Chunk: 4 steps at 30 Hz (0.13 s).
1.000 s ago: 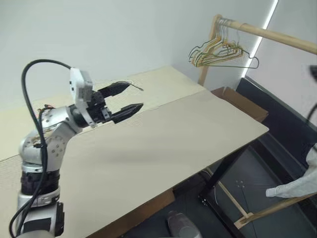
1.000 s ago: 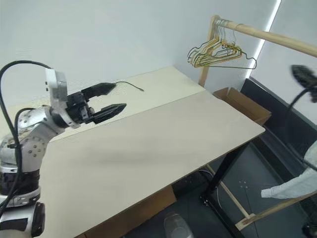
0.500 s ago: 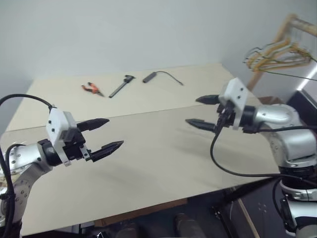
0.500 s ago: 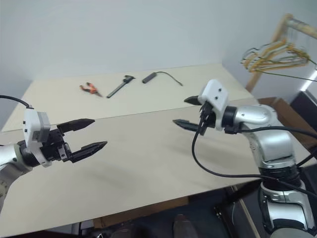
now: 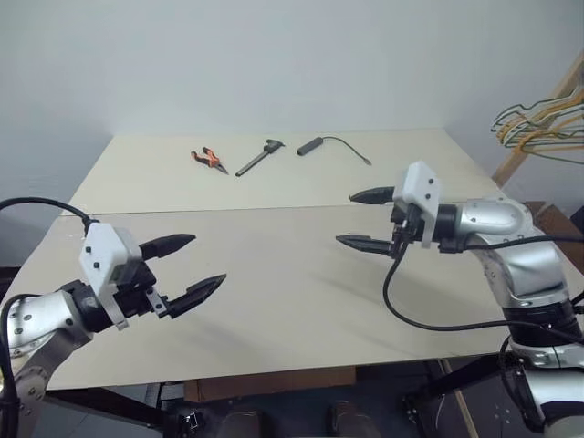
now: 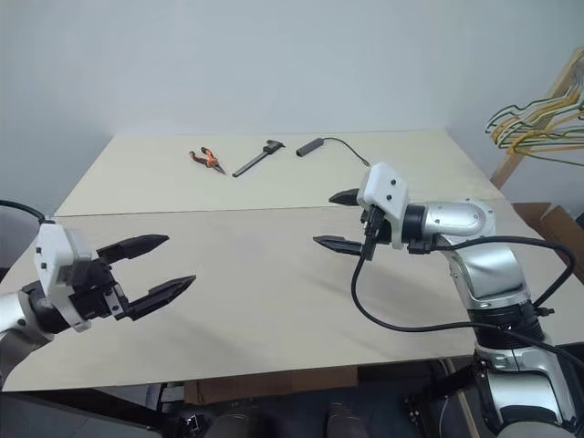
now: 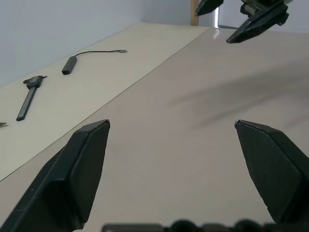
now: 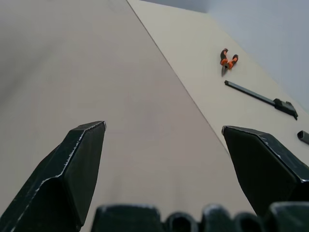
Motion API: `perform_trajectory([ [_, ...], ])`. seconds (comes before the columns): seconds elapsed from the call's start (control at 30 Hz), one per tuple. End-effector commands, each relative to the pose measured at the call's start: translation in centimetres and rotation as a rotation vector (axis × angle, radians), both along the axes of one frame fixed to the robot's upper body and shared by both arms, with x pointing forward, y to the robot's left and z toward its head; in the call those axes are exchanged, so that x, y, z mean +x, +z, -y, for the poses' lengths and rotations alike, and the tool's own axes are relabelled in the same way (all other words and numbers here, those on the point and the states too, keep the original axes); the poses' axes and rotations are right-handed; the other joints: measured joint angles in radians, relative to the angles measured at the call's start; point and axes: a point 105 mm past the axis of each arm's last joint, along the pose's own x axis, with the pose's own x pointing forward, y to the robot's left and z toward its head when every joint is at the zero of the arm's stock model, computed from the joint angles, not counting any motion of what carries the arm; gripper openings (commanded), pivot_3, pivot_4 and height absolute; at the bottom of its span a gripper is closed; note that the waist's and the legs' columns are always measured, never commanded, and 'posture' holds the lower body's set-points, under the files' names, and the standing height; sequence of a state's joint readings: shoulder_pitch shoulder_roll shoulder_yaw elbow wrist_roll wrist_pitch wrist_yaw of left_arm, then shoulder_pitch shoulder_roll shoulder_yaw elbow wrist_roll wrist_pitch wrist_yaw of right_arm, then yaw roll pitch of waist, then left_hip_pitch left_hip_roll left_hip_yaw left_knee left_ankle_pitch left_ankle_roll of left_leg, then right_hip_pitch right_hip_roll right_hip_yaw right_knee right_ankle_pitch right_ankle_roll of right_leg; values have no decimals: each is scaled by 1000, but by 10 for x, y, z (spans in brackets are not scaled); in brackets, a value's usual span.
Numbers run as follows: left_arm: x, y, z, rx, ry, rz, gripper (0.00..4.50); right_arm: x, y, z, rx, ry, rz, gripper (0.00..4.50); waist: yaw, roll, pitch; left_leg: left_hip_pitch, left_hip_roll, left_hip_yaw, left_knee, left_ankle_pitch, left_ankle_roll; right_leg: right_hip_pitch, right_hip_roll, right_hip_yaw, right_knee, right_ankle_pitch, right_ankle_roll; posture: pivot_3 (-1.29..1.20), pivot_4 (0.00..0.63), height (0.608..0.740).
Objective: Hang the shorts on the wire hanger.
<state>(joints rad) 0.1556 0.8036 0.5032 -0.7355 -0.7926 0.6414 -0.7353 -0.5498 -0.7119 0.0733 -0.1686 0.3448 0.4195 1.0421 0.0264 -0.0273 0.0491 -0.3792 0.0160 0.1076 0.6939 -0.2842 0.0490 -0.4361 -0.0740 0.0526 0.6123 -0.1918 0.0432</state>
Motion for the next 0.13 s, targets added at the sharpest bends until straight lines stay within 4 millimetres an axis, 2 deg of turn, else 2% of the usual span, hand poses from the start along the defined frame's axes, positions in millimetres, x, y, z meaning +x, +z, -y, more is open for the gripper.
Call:
perform_trajectory([
  [0.03,-4,10,4,3,-9,40,4500,-6,9,1,-19,16,64,4467,0,0,0,0,0,0,0,0,0,0,0,0,0,0,0,120,0,740],
  [0.13,-3,9,4,-11,-7,34,4500,-7,9,2,-10,3,60,4467,-1,0,0,1,0,0,0,1,0,1,0,0,0,0,0,122,0,740],
])
